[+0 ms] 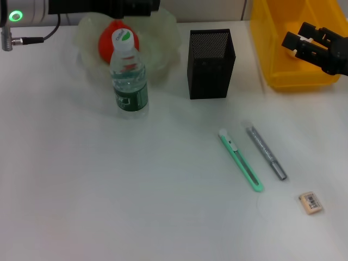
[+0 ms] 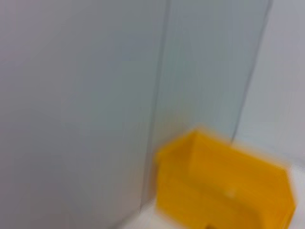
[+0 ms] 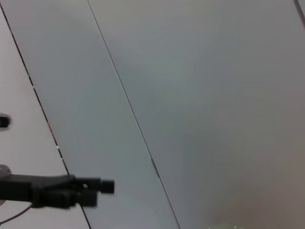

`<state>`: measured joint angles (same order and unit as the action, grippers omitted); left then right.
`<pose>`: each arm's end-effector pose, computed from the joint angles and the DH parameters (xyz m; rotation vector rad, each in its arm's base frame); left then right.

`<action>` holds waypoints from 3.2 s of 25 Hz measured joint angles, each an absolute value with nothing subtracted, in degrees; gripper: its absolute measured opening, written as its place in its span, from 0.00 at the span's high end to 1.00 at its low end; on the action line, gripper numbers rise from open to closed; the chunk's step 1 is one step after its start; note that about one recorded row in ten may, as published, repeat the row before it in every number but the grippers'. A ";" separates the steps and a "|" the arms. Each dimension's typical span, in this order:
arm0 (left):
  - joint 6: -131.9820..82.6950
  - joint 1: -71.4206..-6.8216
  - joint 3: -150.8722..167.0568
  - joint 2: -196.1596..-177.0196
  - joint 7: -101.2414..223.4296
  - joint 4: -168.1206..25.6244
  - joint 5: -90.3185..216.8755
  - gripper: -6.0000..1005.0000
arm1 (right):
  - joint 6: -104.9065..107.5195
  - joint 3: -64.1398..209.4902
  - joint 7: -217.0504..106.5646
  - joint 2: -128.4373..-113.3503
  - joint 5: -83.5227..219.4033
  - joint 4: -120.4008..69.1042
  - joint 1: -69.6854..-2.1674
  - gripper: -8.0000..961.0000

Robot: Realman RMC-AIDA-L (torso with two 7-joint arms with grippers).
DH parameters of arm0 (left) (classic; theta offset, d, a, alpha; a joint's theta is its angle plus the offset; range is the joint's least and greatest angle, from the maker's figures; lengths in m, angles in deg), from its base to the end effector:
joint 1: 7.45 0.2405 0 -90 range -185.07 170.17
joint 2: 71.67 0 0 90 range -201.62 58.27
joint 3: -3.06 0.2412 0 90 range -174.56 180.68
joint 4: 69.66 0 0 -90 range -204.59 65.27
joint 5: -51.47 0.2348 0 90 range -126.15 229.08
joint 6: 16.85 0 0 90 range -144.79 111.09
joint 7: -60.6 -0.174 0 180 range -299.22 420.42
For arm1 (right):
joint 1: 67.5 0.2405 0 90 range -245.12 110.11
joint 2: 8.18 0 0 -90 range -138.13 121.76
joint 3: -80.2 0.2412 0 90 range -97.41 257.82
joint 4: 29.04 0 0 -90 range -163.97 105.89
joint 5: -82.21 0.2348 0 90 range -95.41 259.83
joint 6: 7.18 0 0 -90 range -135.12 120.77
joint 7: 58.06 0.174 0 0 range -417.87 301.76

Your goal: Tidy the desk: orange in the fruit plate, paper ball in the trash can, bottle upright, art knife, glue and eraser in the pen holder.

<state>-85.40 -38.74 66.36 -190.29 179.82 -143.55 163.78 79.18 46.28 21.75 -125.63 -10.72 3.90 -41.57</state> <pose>-0.1221 0.4349 0.0459 -2.4940 -0.5878 -0.5423 0.2706 0.3699 0.0391 -2.2498 0.7699 1.1028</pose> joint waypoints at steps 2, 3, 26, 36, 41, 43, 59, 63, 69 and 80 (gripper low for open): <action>-84.14 -37.00 67.07 -190.37 174.69 -142.82 156.89 0.18 | 79.20 46.18 22.33 -125.68 -10.72 4.16 -41.57 0.17; -83.46 -35.80 67.97 -190.40 171.16 -142.17 152.69 0.19 | 79.25 46.17 22.60 -125.70 -10.72 4.24 -41.58 0.17; -81.70 -22.61 85.70 -190.52 119.08 -116.01 101.82 0.19 | 81.10 34.02 75.40 -127.30 -35.26 42.78 -40.06 0.17; -87.95 -22.19 85.71 -190.33 112.28 -107.58 95.77 0.19 | 90.30 25.37 94.82 -127.26 -53.23 50.79 -31.19 0.28; -91.38 -21.56 85.68 -190.09 112.45 -105.10 95.75 0.19 | 90.25 23.58 97.28 -127.23 -55.94 49.62 -28.74 0.28; -92.41 -21.33 85.64 -190.06 112.31 -104.11 95.78 0.19 | 90.24 23.52 98.07 -127.22 -56.88 49.01 -28.05 0.28; -92.96 -21.89 85.68 -190.06 111.97 -101.59 95.76 0.19 | 85.01 11.27 103.97 -127.35 -65.33 36.49 -20.79 0.28; -92.60 -22.55 85.68 -190.11 111.94 -101.28 95.82 0.19 | 81.20 8.94 104.01 -127.36 -65.76 29.88 -17.34 0.28; -92.43 -23.48 85.68 -190.15 111.93 -100.95 95.78 0.19 | 78.00 4.72 104.02 -127.42 -65.85 23.26 -12.91 0.29; -91.99 -23.58 85.60 -190.22 111.92 -100.77 95.45 0.19 | 76.52 -2.04 108.55 -127.81 -69.21 19.17 -9.38 0.32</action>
<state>-91.99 -23.58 85.60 -190.22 111.92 -100.77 95.45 76.52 -2.04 108.55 -127.81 -69.21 19.17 -9.38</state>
